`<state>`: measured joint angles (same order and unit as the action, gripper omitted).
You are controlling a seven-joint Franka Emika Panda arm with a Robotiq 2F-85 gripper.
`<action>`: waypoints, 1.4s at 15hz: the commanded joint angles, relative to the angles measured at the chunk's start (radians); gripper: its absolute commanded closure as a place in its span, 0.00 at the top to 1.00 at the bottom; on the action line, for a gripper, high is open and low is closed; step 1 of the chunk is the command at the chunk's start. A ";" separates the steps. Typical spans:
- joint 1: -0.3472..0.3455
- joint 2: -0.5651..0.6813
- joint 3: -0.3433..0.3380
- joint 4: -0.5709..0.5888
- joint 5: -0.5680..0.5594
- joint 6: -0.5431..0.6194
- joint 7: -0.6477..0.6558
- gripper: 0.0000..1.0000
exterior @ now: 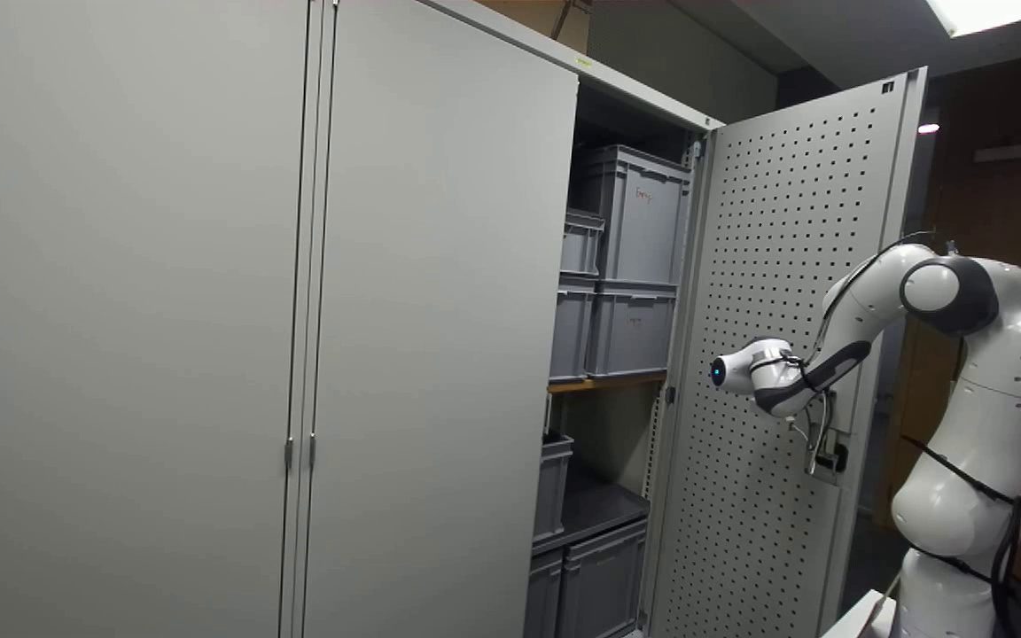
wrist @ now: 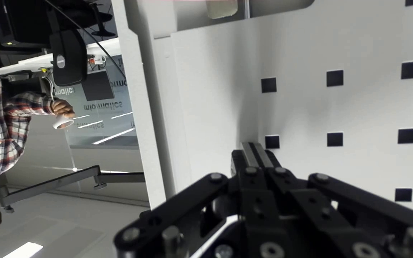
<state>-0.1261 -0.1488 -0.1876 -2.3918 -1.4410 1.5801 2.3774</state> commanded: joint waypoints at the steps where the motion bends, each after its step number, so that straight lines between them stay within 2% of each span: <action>1: -0.023 -0.030 -0.012 -0.001 -0.030 0.038 -0.031 0.00; 21: -0.006 -0.042 0.010 -0.009 -0.021 0.018 -0.025 0.00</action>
<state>-0.1300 -0.1510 -0.1855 -2.3876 -1.4410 1.5805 2.3774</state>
